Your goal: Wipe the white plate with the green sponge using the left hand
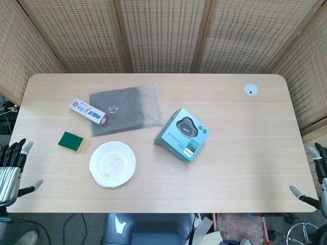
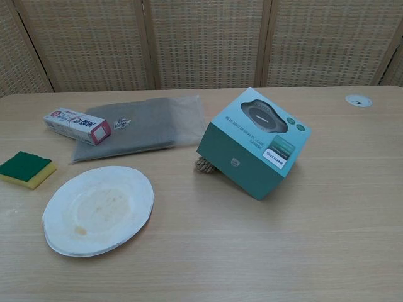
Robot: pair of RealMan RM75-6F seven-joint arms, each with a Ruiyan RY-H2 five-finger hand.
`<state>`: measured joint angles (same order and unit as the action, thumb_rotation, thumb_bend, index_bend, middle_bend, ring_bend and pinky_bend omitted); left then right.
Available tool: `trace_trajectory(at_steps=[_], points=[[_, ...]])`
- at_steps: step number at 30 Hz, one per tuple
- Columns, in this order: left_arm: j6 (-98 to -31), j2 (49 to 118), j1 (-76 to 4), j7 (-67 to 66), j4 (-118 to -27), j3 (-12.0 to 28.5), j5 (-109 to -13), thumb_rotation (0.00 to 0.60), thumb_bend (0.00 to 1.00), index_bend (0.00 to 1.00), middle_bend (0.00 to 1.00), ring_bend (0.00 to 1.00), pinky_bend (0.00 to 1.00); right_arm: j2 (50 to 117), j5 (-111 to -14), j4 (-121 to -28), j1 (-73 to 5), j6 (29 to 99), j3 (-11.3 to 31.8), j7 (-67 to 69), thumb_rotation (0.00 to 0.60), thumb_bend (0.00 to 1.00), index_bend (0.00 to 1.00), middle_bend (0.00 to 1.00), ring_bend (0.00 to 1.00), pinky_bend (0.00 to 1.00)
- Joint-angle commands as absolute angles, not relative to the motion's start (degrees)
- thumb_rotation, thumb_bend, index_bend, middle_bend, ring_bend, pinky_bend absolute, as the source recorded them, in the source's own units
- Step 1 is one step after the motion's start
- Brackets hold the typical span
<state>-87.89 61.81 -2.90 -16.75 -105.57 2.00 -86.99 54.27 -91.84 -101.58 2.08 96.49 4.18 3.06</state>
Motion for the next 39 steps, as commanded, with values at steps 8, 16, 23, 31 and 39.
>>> trace_trajectory(at_steps=[8, 16, 23, 31, 39], points=[[-81.31, 62.50, -6.97, -11.80, -101.00, 4.01, -83.53, 0.600, 0.00, 0.00, 0.00, 0.00, 0.00, 54.07, -90.59, -101.55, 2.14, 96.38, 4.72, 4.03, 0.600, 0.00, 0.00, 0.00, 0.00, 0.00], [-59.84, 68.85, -22.19, -2.54, -75.37, 5.71, -84.41, 0.600, 0.00, 0.00, 0.00, 0.00, 0.06, 54.61, -87.25, -101.92, 0.59, 92.94, 5.71, 0.95, 0.600, 0.00, 0.00, 0.00, 0.00, 0.00], [-54.60, 80.92, -28.41, 9.56, -49.47, 0.93, -91.61, 0.600, 0.00, 0.15, 0.11, 0.07, 0.18, 56.31, -85.42, -101.57, -0.53, 91.99, 6.86, -2.31, 0.600, 0.00, 0.00, 0.00, 0.00, 0.00], [-51.23, 89.56, -32.98, 20.93, -33.99, -2.26, -94.58, 0.600, 0.00, 0.21, 0.15, 0.09, 0.19, 57.74, -82.80, -101.05, -1.40, 90.75, 7.88, -4.70, 0.600, 0.00, 0.00, 0.00, 0.00, 0.00], [-48.01, 95.41, -35.86, 24.09, -25.96, -3.98, -95.07, 0.600, 0.00, 0.26, 0.19, 0.13, 0.19, 57.98, -80.79, -100.82, -1.96, 89.32, 8.36, -5.38, 0.600, 0.00, 0.00, 0.00, 0.00, 0.00]])
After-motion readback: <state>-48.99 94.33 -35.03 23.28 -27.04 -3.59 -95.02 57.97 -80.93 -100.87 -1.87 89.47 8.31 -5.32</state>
